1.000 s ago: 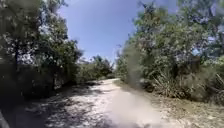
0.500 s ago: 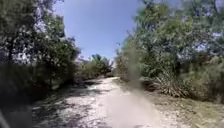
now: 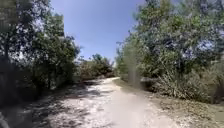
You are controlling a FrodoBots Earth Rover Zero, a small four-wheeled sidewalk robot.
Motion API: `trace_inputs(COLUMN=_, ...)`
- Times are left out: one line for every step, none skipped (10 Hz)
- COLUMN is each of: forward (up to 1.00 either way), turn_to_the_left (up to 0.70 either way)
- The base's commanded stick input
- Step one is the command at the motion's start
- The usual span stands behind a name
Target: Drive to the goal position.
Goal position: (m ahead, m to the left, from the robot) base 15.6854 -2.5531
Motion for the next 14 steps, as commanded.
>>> trace_inputs(forward=0.45, turn_to_the_left=0.02)
trace_inputs(forward=0.45, turn_to_the_left=0.02)
trace_inputs(forward=0.45, turn_to_the_left=0.02)
trace_inputs(forward=0.45, turn_to_the_left=0.02)
trace_inputs(forward=0.45, turn_to_the_left=0.02)
trace_inputs(forward=0.45, turn_to_the_left=0.02)
trace_inputs(forward=0.45, turn_to_the_left=0.02)
trace_inputs(forward=0.45, turn_to_the_left=0.02)
trace_inputs(forward=0.45, turn_to_the_left=0.02)
trace_inputs(forward=0.45, turn_to_the_left=0.02)
trace_inputs(forward=0.45, turn_to_the_left=0.02)
trace_inputs(forward=0.45, turn_to_the_left=0.02)
trace_inputs(forward=0.45, turn_to_the_left=0.02)
trace_inputs(forward=0.45, turn_to_the_left=0.02)
